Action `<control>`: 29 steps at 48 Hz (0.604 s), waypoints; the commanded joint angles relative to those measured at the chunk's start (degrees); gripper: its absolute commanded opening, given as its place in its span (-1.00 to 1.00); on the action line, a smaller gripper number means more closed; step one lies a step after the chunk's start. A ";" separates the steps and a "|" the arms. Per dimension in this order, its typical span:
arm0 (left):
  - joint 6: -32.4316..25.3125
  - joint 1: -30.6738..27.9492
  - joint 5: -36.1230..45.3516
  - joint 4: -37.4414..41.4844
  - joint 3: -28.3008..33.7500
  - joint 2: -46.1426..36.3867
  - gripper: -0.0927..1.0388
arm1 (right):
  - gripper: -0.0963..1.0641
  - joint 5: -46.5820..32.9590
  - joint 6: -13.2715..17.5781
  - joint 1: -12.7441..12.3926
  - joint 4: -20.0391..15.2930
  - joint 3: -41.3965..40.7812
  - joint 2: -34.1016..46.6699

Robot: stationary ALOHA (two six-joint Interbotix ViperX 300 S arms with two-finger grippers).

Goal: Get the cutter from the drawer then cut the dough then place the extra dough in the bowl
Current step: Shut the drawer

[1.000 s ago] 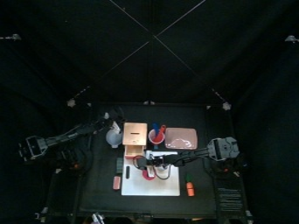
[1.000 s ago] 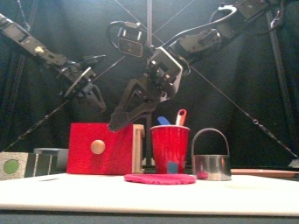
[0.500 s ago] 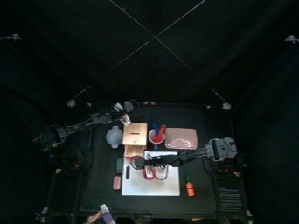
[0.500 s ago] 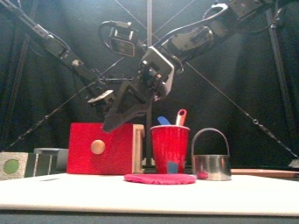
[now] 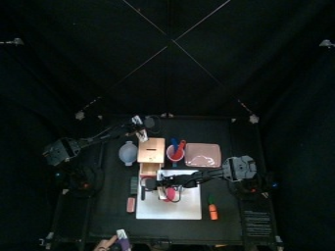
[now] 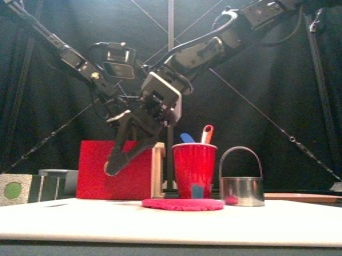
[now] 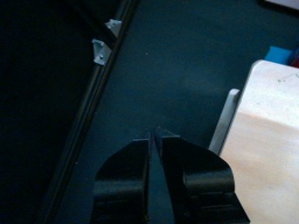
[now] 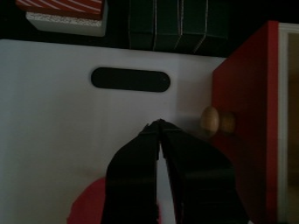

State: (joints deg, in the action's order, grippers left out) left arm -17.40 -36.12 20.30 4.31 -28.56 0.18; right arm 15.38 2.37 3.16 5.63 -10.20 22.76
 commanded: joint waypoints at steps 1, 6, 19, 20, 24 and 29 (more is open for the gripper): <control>-5.10 0.09 1.67 -5.63 2.99 0.62 0.12 | -0.14 0.88 -0.18 -0.18 0.53 3.25 -0.44; -11.78 0.09 3.69 -11.69 3.78 1.76 0.12 | -0.14 1.23 -0.18 -0.26 1.67 4.48 0.26; -24.17 0.09 6.24 -23.55 4.48 3.78 0.13 | -0.14 1.23 -0.09 -0.44 2.81 5.19 1.05; -24.70 0.09 6.50 -24.08 4.48 3.87 0.13 | -0.14 1.23 0.00 -0.53 2.81 5.27 1.23; -25.93 0.09 6.59 -25.75 4.48 3.87 0.13 | -0.14 1.23 0.00 -1.14 2.81 5.27 1.32; -26.10 0.00 6.68 -26.37 4.31 3.96 0.13 | -0.14 1.23 0.00 -2.20 3.08 5.19 1.41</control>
State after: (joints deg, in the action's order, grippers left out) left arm -43.42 -36.30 26.89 -21.53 -25.84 4.57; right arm 16.88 2.29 2.20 8.53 -6.42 25.31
